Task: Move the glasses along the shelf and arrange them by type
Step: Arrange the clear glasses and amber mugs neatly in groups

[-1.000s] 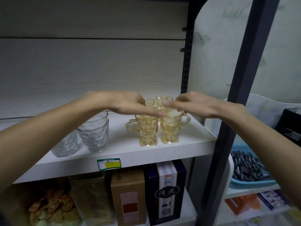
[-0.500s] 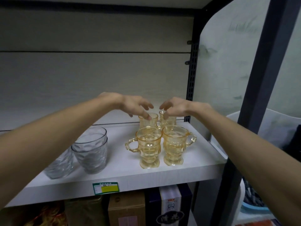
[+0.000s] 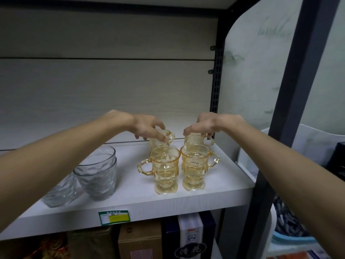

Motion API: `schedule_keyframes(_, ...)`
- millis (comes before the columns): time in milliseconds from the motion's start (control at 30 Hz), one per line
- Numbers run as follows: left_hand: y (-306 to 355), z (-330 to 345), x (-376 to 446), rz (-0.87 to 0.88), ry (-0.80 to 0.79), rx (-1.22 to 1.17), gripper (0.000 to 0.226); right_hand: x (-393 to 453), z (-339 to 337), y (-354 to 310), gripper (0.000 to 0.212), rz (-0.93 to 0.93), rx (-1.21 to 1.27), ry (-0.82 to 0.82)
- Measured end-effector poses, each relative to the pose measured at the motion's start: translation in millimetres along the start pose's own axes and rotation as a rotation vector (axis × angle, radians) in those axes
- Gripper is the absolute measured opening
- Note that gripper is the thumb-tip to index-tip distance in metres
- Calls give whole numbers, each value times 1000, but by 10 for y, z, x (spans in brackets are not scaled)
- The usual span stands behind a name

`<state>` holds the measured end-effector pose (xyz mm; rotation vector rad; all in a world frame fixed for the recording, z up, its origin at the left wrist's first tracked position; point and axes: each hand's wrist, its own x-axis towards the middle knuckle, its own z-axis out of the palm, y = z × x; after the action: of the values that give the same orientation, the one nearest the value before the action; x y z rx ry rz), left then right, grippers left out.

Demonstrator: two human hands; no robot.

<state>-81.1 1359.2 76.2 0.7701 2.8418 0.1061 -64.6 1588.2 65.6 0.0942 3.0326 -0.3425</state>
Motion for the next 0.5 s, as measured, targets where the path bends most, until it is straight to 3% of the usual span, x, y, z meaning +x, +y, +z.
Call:
schedule_keyframes(100,75,-32,-79,-107,36,225,94,-14,44,1,68,5,1,61)
schedule_keyframes(200,148,-43,-119,-138,-18,170,104,-37,108,4,72,-21,49,42)
schedule_keyframes(300,78,-73,-122,-10,11,12,79,-76,142,32,80,-77,121,-13)
schedule_keyframes(367,-13,-89,-122,76,1,-73,71,-141,154,35,74,-125,175,-28)
schedule_keyframes(500,-42,-49,-85,63,9,9,53,-276,141,-2,59,-180,268,-71)
